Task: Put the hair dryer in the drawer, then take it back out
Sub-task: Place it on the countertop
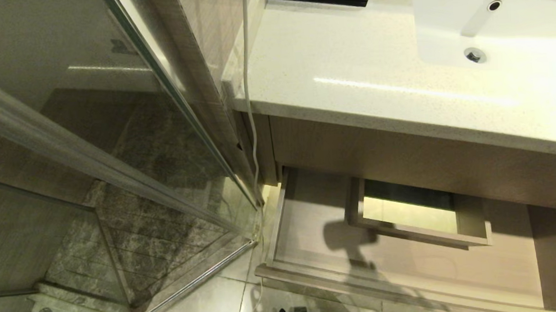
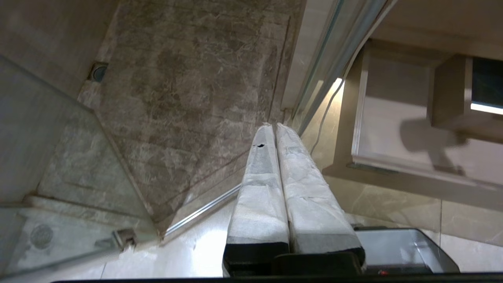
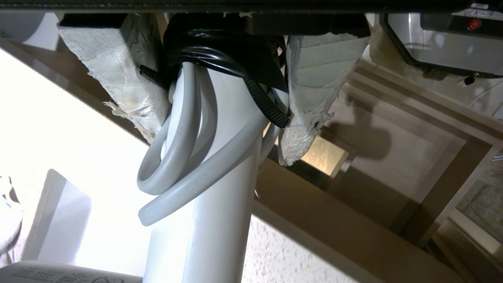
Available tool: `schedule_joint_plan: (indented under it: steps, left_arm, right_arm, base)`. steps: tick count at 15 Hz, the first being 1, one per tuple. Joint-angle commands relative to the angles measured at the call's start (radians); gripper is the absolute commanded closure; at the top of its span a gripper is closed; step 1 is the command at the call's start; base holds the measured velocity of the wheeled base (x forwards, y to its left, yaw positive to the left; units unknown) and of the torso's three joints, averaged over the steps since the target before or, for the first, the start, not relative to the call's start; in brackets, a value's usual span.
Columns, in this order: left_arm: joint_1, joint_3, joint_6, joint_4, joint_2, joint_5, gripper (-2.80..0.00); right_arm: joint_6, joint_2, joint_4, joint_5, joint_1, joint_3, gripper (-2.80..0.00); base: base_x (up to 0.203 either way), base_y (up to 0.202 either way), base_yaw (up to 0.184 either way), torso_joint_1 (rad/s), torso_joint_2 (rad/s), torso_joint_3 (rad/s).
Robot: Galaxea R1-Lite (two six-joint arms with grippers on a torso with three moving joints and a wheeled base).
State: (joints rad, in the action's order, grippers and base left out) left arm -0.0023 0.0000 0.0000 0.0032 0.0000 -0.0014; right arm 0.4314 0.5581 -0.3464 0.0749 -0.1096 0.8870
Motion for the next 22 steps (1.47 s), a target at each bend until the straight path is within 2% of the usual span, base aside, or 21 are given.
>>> schedule_joint_plan:
  steps: [1,6,8,11,14,15,16,18,19,22]
  left_arm:
    - [0.001,0.002,0.0,0.0,0.0,0.0,0.0]
    - [0.001,0.002,0.0,0.0,0.0,0.0,0.0]
    - [0.0,0.0,0.0,0.0,0.0,0.0,0.0]
    - [-0.001,0.002,0.0,0.0,0.0,0.0,0.0]
    - [0.001,0.0,0.0,0.0,0.0,0.0,0.0]
    - [-0.001,0.0,0.0,0.0,0.0,0.0,0.0]
    - [0.001,0.001,0.0,0.0,0.0,0.0,0.0]
    - [0.001,0.001,0.0,0.0,0.0,0.0,0.0]
    - [0.001,0.002,0.0,0.0,0.0,0.0,0.0]
    - [0.001,0.0,0.0,0.0,0.0,0.0,0.0]
  right_arm:
    - [0.003,0.006,-0.002,0.0,0.001,0.004,0.0]
    - [0.001,0.065,-0.002,0.0,0.003,0.043,0.0]
    - [-0.003,0.161,-0.001,0.001,0.011,0.084,0.0]
    - [-0.001,0.307,-0.036,-0.001,0.022,0.222,0.0]
    - [-0.004,0.529,-0.126,0.01,0.053,0.456,0.0]
    - [-0.012,0.585,-0.152,0.037,0.096,0.52,0.0]
    - [-0.018,0.628,-0.168,0.098,0.157,0.566,0.0]
    - [-0.003,0.71,-0.189,0.282,0.251,0.641,0.0]
    - [0.033,0.738,-0.197,0.308,0.282,0.655,0.0]
    - [0.058,0.832,-0.185,0.358,0.37,0.708,0.0]
  base:
    - [0.0,0.0,0.0,0.302,-0.08,0.225]
    - [0.0,0.0,0.0,0.325,-0.12,0.211]
    - [0.0,0.0,0.0,0.344,-0.16,0.179]
    - [0.0,0.0,0.0,0.154,-0.07,0.071]
    - [0.0,0.0,0.0,0.013,-0.01,0.009]
    - [0.0,0.0,0.0,0.0,0.0,0.0]
    - [0.0,0.0,0.0,0.0,0.0,0.0]
    - [0.0,0.0,0.0,0.0,0.0,0.0]
    - [0.0,0.0,0.0,0.0,0.0,0.0]
    - [0.0,0.0,0.0,0.0,0.0,0.0]
